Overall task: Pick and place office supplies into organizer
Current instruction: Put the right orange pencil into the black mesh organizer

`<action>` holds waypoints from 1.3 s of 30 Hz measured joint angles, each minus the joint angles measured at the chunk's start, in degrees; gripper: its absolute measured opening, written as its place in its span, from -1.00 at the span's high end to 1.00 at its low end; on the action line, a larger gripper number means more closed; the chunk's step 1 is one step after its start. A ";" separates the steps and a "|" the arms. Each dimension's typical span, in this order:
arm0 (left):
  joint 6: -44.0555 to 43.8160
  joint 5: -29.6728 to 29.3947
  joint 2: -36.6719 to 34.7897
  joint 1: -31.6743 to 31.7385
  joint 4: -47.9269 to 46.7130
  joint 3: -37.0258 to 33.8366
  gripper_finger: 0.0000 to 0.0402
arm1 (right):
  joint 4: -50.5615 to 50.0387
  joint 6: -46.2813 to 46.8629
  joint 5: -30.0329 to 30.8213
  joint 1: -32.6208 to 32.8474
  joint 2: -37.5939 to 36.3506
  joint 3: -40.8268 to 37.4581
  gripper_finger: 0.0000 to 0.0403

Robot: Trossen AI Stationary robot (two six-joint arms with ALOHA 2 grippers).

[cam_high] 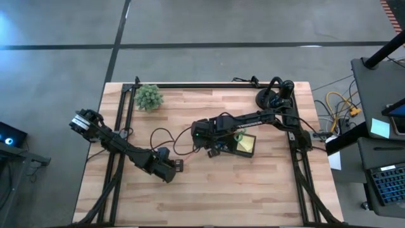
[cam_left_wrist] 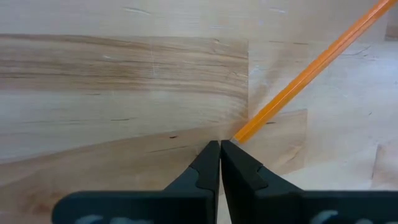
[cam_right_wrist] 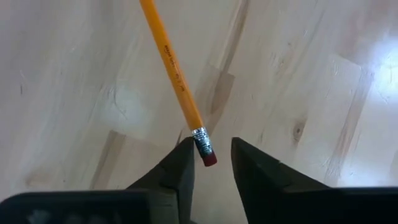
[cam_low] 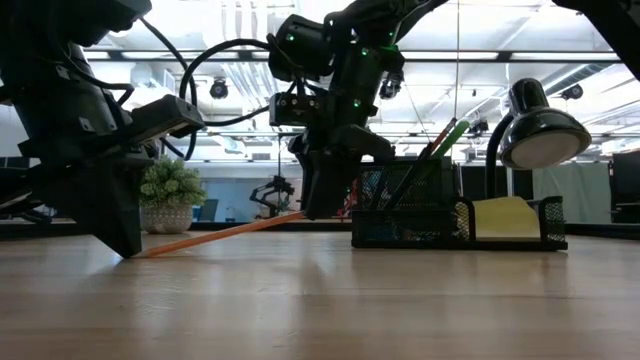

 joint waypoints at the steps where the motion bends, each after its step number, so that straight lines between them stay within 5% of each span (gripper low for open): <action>1: 0.00 0.00 0.00 0.00 0.00 0.00 1.00 | 0.00 0.03 -0.01 0.00 0.00 0.00 0.52; 13: 0.04 -0.13 0.00 -0.04 0.02 0.00 1.00 | 0.90 1.13 -1.24 0.14 0.00 -2.52 0.38; 31: 0.13 -0.17 0.00 -0.02 0.02 0.00 1.00 | -0.16 0.62 -0.99 0.28 -0.02 -0.31 0.39; 39: 0.13 -0.20 0.00 -0.02 0.02 0.00 1.00 | -0.13 0.93 -0.97 0.37 -0.02 -0.31 0.55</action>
